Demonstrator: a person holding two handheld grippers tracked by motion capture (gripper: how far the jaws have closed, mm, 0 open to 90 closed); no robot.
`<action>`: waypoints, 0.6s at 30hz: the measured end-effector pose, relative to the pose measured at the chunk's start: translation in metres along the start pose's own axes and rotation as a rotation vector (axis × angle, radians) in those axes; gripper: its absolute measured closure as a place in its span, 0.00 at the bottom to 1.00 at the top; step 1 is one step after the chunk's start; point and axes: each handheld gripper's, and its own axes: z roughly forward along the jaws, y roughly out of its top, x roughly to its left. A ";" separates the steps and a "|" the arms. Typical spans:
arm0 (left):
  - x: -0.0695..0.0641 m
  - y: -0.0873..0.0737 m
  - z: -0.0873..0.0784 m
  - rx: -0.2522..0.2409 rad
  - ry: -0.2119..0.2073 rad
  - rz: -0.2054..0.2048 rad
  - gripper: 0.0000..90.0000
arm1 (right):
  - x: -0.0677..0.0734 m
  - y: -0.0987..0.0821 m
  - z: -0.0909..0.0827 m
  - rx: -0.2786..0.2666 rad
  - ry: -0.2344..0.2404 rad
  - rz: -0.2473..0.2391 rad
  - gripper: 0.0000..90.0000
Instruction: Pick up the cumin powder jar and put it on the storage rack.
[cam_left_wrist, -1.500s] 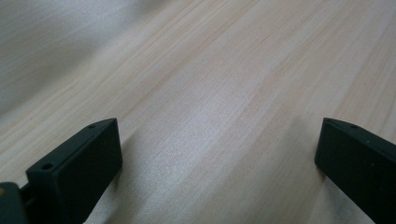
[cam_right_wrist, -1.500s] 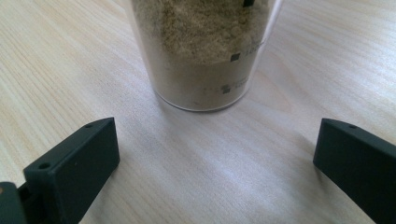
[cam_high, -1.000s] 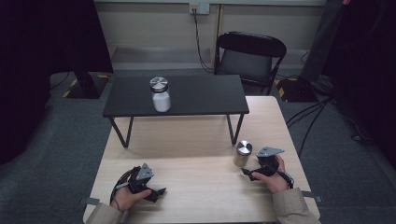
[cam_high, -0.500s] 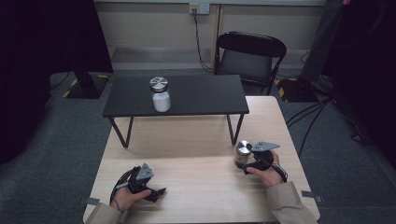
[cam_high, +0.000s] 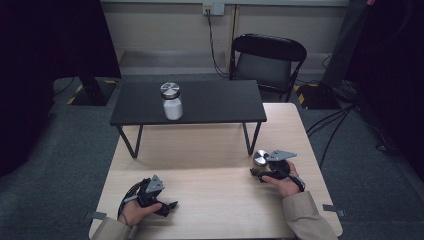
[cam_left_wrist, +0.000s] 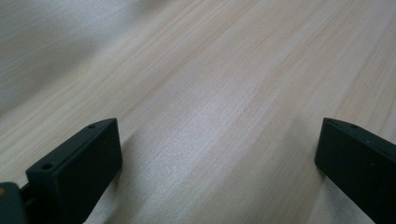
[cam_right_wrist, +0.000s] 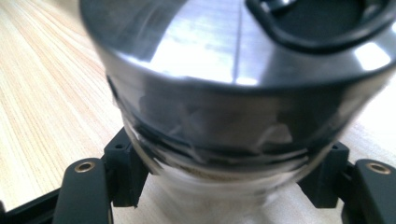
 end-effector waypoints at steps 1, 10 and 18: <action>0.000 0.000 0.000 0.000 0.000 0.000 0.00 | 0.000 0.000 0.000 0.001 -0.001 -0.003 0.34; 0.000 0.000 0.000 0.000 0.000 0.000 0.00 | 0.003 0.008 -0.002 0.030 0.013 -0.020 0.34; 0.000 0.000 0.000 0.000 0.000 0.000 0.00 | 0.003 0.018 -0.011 0.039 0.036 -0.033 0.34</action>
